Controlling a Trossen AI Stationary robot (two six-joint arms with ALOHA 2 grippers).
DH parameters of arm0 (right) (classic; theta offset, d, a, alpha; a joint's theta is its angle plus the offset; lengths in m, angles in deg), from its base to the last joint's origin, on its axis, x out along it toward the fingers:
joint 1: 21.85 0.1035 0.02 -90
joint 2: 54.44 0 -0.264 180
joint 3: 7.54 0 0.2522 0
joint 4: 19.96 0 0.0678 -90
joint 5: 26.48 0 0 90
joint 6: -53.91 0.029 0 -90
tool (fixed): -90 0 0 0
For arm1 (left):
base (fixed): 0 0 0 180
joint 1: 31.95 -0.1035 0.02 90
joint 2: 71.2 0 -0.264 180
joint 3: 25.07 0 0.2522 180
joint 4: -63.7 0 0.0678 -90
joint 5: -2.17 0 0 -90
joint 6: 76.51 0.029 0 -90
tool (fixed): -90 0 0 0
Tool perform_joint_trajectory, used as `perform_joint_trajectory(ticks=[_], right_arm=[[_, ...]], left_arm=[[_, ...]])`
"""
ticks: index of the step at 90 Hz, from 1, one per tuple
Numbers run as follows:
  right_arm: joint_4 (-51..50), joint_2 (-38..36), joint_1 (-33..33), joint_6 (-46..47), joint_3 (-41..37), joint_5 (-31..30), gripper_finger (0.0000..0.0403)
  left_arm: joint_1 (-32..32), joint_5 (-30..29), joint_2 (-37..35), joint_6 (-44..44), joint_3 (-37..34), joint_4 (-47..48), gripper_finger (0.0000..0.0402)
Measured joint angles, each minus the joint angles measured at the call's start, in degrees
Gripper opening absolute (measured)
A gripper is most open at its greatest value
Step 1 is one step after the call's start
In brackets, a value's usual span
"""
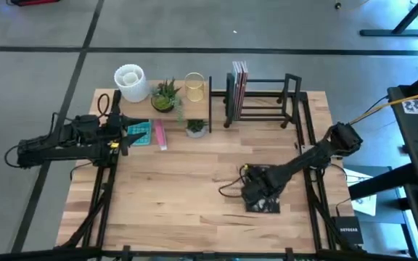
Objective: Stock shelves
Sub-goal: Remove the black book from the bookshelf, then remove the brown book from the bookshelf
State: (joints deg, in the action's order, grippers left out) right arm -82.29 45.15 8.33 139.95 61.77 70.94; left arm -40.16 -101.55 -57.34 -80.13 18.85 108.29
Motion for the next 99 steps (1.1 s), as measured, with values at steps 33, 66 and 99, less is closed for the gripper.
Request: perform_joint_trajectory(ticks=[33,66,99], right_arm=[[-5.3,-0.4,7.8,6.9,1.1,3.4,0.0150],[-19.0,-7.1,4.6,-3.6,18.6,-23.7,0.0154],[-13.0,-14.0,-19.4,-43.0,20.1,-46.4,0.0253]], left_arm=[[0.0,0.0,0.0,0.0,0.0,0.0,0.0237],[0.0,0.0,0.0,0.0,0.0,0.0,0.0237],[0.0,0.0,0.0,0.6,-1.0,-0.8,0.0237]])
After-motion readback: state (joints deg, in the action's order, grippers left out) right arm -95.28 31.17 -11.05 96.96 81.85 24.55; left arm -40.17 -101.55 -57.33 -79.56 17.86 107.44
